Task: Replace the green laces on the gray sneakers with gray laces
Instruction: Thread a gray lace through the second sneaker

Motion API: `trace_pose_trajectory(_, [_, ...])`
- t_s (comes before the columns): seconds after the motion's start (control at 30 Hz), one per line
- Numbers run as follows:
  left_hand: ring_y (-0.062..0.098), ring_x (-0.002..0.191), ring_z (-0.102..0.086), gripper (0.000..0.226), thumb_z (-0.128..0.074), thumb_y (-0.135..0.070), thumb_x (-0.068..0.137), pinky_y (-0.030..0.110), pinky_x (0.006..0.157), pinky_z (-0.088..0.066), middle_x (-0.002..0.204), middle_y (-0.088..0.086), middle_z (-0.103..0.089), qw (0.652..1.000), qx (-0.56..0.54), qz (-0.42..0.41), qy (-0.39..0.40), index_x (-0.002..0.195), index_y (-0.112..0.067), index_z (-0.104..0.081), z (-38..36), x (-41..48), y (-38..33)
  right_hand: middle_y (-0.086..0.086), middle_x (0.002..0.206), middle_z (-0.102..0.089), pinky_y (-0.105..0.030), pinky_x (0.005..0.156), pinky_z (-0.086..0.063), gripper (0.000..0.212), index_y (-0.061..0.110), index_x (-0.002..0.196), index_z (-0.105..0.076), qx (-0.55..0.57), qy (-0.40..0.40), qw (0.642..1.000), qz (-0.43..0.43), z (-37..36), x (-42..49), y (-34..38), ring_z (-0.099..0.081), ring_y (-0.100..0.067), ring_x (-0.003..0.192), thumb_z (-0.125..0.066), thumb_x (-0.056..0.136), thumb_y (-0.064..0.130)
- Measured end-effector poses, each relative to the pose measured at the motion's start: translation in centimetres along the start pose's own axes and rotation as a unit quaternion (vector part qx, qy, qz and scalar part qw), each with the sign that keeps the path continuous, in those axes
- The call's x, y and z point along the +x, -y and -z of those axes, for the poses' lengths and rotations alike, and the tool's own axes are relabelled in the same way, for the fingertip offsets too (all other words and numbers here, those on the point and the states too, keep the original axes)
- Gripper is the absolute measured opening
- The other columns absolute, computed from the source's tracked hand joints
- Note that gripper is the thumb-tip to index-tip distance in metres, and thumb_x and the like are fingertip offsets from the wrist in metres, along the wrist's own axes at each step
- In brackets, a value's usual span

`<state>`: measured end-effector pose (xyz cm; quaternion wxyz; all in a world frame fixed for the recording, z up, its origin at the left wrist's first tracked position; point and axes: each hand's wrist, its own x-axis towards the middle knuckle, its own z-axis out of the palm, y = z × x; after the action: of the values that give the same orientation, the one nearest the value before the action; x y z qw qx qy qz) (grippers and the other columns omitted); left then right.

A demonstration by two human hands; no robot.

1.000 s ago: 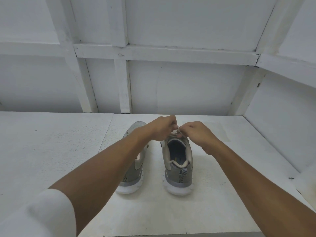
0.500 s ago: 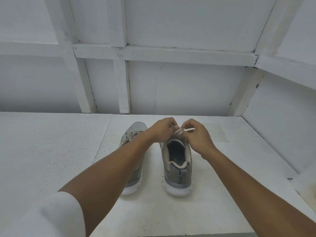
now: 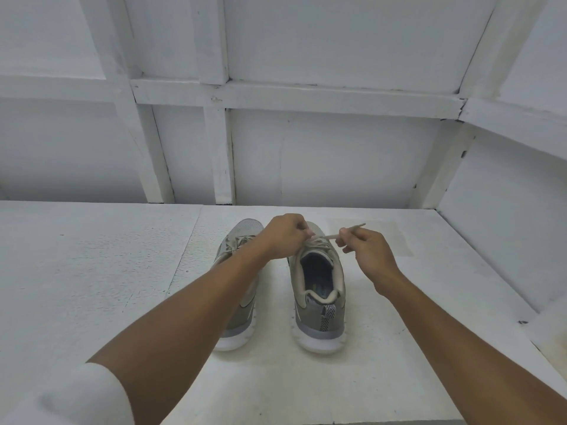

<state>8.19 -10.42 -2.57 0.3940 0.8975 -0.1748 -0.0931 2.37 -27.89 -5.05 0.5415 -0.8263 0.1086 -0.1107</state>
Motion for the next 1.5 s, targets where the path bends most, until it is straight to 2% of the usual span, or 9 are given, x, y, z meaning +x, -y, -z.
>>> trace_pose_trajectory(0.13, [0.032, 0.093, -0.068, 0.017, -0.055, -0.015, 0.095, 0.048, 0.082, -0.057, 0.099, 0.018, -0.068, 0.994, -0.086, 0.069, -0.022, 0.078, -0.012, -0.057, -0.4, -0.6, 1.2, -0.002, 0.079, -0.067, -0.024, 0.068, -0.043, 0.032, 0.012, 0.076, -0.067, -0.015, 0.013, 0.999, -0.049, 0.5, 0.1, -1.1, -0.059, -0.015, 0.076, -0.052, 0.098, 0.030])
trace_pose_trajectory(0.33, [0.037, 0.091, -0.070, 0.010, -0.049, -0.005, 0.095, 0.046, 0.071, -0.061, 0.108, 0.027, -0.065, 0.962, -0.221, 0.140, -0.072, 0.101, 0.001, -0.055, -1.0, -1.7, 1.4, -0.004, 0.072, -0.064, -0.031, 0.068, -0.041, 0.032, 0.009, 0.071, -0.065, -0.007, 0.007, 0.991, -0.132, 1.9, 0.2, -2.9, -0.058, -0.019, 0.072, -0.055, 0.096, 0.025])
trace_pose_trajectory(0.5, [0.032, 0.083, -0.072, 0.018, -0.050, -0.008, 0.095, 0.048, 0.079, -0.059, 0.103, 0.020, -0.068, 0.975, -0.157, 0.140, -0.078, 0.078, -0.006, -0.054, -1.7, -1.5, 1.8, -0.004, 0.085, -0.066, -0.031, 0.070, -0.043, 0.023, 0.010, 0.080, -0.065, -0.016, 0.050, 0.985, -0.166, 2.2, -0.4, -3.0, -0.060, -0.016, 0.073, -0.056, 0.094, 0.027])
trace_pose_trajectory(0.63, [0.024, 0.099, -0.056, 0.029, -0.050, -0.024, 0.097, 0.032, 0.077, -0.042, 0.122, 0.013, -0.054, 0.986, -0.043, 0.121, -0.108, 0.119, -0.006, -0.047, -1.7, -1.8, 1.8, 0.001, 0.112, -0.058, -0.033, 0.078, -0.047, 0.036, 0.014, 0.111, -0.054, -0.057, 0.045, 0.984, -0.163, 2.2, -0.4, -3.0, -0.062, -0.017, 0.094, -0.063, 0.089, 0.041])
trace_pose_trajectory(0.73, [0.031, 0.109, -0.052, 0.043, -0.047, -0.035, 0.099, 0.034, 0.084, -0.042, 0.128, 0.018, -0.046, 0.981, 0.013, 0.118, -0.150, 0.126, -0.003, -0.043, -2.4, -2.1, 1.1, -0.004, 0.127, -0.051, -0.033, 0.084, -0.041, 0.050, 0.016, 0.128, -0.042, -0.110, -0.014, 0.987, -0.117, 2.0, -0.3, -2.3, -0.053, -0.023, 0.111, -0.065, 0.089, 0.036])
trace_pose_trajectory(0.93, [0.030, 0.085, -0.063, 0.059, -0.039, -0.052, 0.097, 0.031, 0.067, -0.040, 0.091, 0.016, -0.069, 0.983, 0.049, 0.120, -0.133, 0.095, 0.000, -0.067, -4.4, -2.2, 0.6, 0.011, 0.093, -0.067, -0.032, 0.078, -0.053, 0.016, 0.024, 0.092, -0.065, -0.106, 0.050, 0.993, 0.002, 1.3, -1.1, -0.1, -0.064, -0.011, 0.091, -0.063, 0.089, 0.039])
trace_pose_trajectory(1.13, [0.018, 0.069, -0.056, 0.042, -0.048, -0.045, 0.096, 0.028, 0.063, -0.038, 0.067, -0.002, -0.059, 0.982, -0.009, 0.104, -0.158, 0.064, -0.018, -0.057, -4.7, -2.7, 0.3, 0.009, 0.086, -0.070, -0.036, 0.078, -0.059, 0.010, 0.022, 0.085, -0.071, -0.137, 0.056, 0.989, 0.014, 0.5, -1.2, -0.4, -0.066, -0.010, 0.080, -0.076, 0.080, 0.030])
trace_pose_trajectory(1.33, [0.020, 0.080, -0.062, 0.035, -0.051, -0.041, 0.096, 0.031, 0.071, -0.047, 0.074, -0.001, -0.064, 0.978, -0.059, 0.101, -0.171, 0.068, -0.021, -0.058, -4.6, -2.5, 0.4, 0.006, 0.084, -0.070, -0.035, 0.069, -0.061, 0.010, 0.021, 0.086, -0.070, -0.120, 0.050, 0.991, 0.032, 0.2, -1.3, -0.3, -0.068, -0.014, 0.075, -0.074, 0.083, 0.030])
trace_pose_trajectory(1.5, [0.020, 0.088, -0.060, 0.018, -0.050, -0.033, 0.096, 0.033, 0.078, -0.048, 0.090, -0.001, -0.065, 0.973, -0.072, 0.104, -0.191, 0.091, -0.018, -0.059, -5.0, -2.3, 0.6, 0.006, 0.080, -0.069, -0.043, 0.065, -0.060, 0.010, 0.024, 0.077, -0.068, -0.149, 0.069, 0.984, 0.076, 0.5, -0.9, -0.2, -0.069, -0.021, 0.068, -0.070, 0.087, 0.028])
